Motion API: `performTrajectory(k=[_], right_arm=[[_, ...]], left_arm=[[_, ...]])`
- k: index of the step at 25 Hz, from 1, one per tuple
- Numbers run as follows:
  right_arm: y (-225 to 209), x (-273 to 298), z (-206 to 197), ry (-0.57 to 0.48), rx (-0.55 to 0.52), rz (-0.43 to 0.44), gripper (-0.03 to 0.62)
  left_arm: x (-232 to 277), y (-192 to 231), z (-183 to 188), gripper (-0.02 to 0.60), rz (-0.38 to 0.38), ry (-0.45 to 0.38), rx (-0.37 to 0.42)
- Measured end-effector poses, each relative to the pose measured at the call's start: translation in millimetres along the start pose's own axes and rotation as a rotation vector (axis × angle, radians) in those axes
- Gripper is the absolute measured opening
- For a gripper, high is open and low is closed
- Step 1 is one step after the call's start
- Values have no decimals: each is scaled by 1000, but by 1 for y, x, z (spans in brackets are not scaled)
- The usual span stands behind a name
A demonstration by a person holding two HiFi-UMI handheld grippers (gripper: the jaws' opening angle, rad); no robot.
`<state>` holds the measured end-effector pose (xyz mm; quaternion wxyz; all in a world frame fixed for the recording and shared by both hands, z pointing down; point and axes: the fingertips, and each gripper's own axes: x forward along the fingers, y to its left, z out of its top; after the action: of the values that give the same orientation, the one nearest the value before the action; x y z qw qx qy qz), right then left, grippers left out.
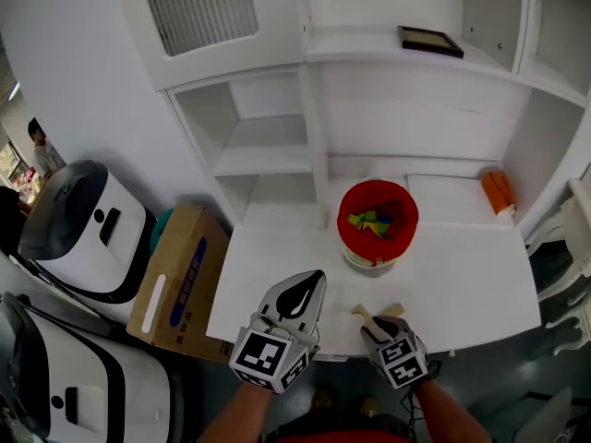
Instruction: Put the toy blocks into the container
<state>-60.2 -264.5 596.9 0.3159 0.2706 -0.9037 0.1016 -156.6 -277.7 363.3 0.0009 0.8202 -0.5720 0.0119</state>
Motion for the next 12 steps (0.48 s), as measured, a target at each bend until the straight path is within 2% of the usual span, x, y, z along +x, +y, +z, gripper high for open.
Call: performTrajectory(k=[3, 6, 9, 12], right_arm=[[-9, -39, 36, -205, 66, 1, 135], [-32, -87, 93, -385, 77, -39, 135], [-61, -111, 155, -476, 44, -75, 135], [-88, -106, 198, -479, 24, -95, 135]], left_arm=[[4, -1, -4, 17, -5, 6, -5], [12, -4, -10, 17, -18, 10, -16], [21, -8, -15, 17, -35, 20, -25], [31, -16, -17, 17, -62, 32, -23]])
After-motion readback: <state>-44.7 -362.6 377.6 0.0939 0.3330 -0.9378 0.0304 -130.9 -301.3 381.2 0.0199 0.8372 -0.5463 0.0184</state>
